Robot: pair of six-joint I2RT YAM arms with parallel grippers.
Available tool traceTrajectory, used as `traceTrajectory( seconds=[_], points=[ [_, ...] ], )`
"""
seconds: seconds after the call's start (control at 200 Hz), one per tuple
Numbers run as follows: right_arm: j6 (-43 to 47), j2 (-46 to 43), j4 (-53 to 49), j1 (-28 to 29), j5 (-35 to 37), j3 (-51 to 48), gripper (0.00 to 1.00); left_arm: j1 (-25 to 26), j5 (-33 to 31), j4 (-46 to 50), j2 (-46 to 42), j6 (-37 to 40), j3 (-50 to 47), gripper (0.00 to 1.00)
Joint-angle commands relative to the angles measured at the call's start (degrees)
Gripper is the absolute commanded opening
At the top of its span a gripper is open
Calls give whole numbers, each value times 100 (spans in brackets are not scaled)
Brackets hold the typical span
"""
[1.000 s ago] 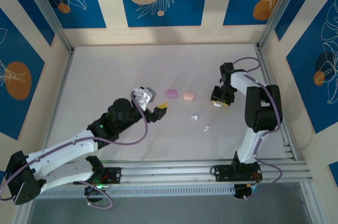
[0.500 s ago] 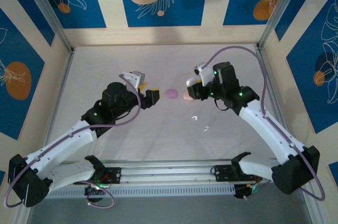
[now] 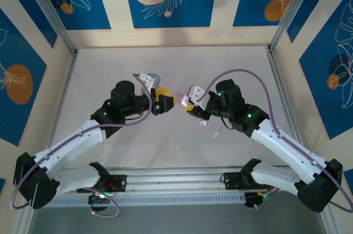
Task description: Insert the wireless bluetooth earbuds into the charging case
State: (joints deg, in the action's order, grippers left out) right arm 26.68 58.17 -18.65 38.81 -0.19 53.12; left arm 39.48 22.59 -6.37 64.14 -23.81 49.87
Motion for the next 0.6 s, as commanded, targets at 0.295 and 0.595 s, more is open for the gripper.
traceTrajectory(
  seconds=[0.295, 0.595],
  points=[
    [346, -95, 313, 127, 227, -41, 42, 180, 857, -259, 481, -153, 470, 59],
    [385, -95, 369, 171, 212, -41, 43, 296, 734, -41, 802, -124, 714, 47]
  ],
)
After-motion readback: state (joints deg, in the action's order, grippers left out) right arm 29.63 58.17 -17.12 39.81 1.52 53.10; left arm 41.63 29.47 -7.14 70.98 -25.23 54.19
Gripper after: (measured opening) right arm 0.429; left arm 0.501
